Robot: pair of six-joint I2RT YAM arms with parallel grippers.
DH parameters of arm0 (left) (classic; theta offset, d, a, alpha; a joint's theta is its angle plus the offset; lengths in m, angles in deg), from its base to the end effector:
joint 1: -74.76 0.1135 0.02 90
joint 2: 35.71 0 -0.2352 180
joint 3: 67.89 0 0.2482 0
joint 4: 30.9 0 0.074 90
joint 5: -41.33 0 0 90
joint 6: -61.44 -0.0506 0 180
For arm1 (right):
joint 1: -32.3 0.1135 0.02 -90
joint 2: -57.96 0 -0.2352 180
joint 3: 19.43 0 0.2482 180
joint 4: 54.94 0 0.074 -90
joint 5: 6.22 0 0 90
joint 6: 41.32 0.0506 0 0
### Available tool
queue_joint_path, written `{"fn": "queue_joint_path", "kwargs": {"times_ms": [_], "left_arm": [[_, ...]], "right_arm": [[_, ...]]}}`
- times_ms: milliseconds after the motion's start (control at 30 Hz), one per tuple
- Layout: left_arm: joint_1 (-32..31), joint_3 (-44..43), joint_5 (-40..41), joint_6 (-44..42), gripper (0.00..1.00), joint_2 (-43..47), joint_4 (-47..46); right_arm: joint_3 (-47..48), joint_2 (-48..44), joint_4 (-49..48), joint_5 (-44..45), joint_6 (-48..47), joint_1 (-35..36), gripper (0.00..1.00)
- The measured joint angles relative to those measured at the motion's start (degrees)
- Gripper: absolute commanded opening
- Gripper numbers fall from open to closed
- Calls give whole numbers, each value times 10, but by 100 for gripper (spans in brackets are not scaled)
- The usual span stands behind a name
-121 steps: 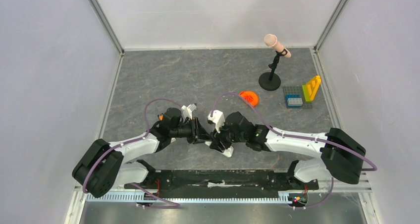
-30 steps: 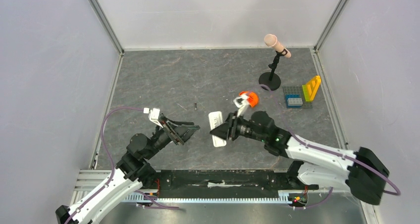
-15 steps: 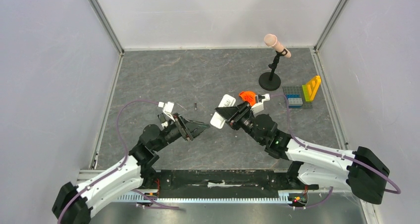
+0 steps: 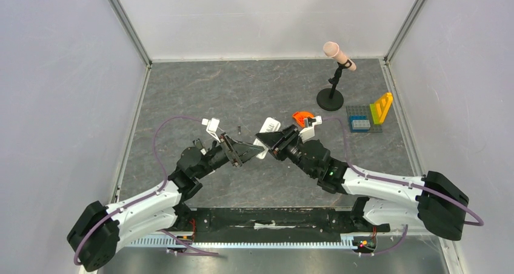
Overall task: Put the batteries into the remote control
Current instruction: Adjust the remote control.
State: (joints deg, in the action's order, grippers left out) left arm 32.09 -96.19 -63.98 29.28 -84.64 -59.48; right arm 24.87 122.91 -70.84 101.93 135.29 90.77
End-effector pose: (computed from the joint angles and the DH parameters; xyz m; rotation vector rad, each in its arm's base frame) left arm 0.1523 -0.1585 0.2204 0.0346 1.6565 -1.5878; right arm 0.1569 0.2256 0.2289 0.7397 1.7918 1.5919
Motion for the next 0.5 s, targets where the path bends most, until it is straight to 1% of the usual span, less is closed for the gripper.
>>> {"fn": "queue_joint_path", "kwargs": {"times_ms": [67,133,167,200,267,300,367,433,500], "left_arm": [[-3,0,0,5,46,-8,-8],[-6,0,0,13,17,-12,-10],[-7,0,1,17,6,-14,-10],[-7,0,3,32,2,-14,-9],[-7,-1,7,59,2,-13,-7],[-7,-2,7,64,2,-12,-5],[-8,-3,7,64,2,-8,5],[-9,-4,5,50,2,5,29],[-9,-5,1,37,2,21,57]], "right_arm": [[3,7,0,1,1,6,1],[5,11,1,4,2,10,4],[5,12,0,5,2,10,8],[6,12,-1,8,-3,10,14],[7,11,-8,13,-19,10,32],[7,10,-8,13,-23,11,45],[7,5,-3,13,-32,12,66],[7,-9,15,17,-48,13,78],[6,-32,31,18,-75,9,86]]}}
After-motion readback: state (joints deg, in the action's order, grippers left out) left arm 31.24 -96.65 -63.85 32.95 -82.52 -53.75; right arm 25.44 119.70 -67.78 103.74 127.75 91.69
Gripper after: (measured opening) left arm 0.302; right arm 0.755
